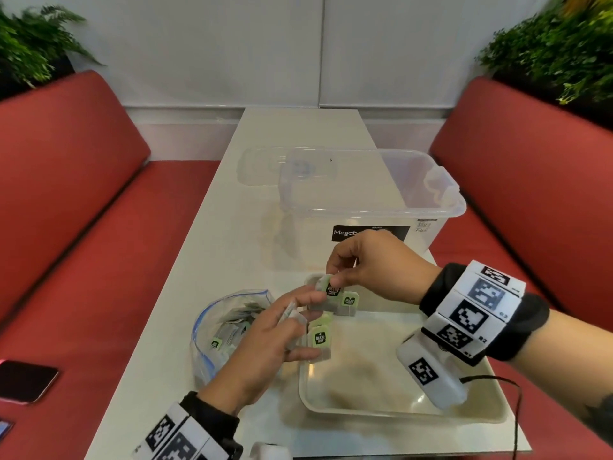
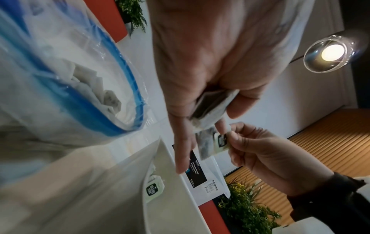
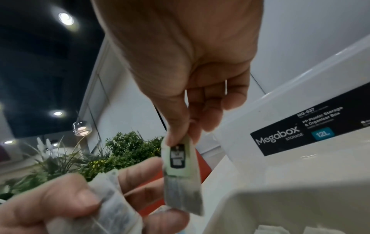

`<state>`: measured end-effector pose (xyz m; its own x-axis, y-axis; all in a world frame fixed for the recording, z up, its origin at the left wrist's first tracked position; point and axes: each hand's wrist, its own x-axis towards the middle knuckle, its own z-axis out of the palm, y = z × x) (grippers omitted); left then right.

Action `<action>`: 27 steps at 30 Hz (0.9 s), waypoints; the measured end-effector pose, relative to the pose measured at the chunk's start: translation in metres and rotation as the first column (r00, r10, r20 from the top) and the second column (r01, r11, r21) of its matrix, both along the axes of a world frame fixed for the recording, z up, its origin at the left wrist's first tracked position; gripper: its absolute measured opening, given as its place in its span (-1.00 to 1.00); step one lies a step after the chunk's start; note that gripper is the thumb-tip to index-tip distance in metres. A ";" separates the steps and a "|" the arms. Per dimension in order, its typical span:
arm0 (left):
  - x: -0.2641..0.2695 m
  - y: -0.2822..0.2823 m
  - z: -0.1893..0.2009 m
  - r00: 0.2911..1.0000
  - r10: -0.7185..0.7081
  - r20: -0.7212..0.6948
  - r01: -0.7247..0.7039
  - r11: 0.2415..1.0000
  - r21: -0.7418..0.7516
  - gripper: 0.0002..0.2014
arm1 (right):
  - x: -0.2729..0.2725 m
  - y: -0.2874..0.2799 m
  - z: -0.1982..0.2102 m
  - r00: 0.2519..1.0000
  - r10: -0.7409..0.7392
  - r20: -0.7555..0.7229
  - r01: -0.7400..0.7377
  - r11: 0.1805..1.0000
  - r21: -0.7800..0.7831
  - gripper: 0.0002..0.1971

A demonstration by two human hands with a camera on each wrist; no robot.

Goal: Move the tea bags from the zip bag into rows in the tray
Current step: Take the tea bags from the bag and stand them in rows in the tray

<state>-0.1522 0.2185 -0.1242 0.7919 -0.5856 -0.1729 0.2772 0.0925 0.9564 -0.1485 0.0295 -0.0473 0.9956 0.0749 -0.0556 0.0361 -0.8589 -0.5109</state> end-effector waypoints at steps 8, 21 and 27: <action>-0.004 0.004 -0.009 0.994 0.040 -0.105 -0.036 0.998 0.043 -0.65 | 0.011 -0.019 -0.040 0.995 -0.054 -0.089 0.008 0.892 -0.451 -0.81; -0.005 0.005 -0.012 0.986 0.036 -0.164 -0.024 0.997 0.072 -0.60 | 0.027 -0.015 -0.093 0.983 -0.078 -0.164 -0.046 0.769 -0.638 -0.76; -0.004 0.005 -0.012 0.986 0.019 -0.164 -0.007 0.997 0.072 -0.60 | 0.020 -0.013 -0.096 0.988 -0.050 -0.144 -0.068 0.704 -0.707 -0.76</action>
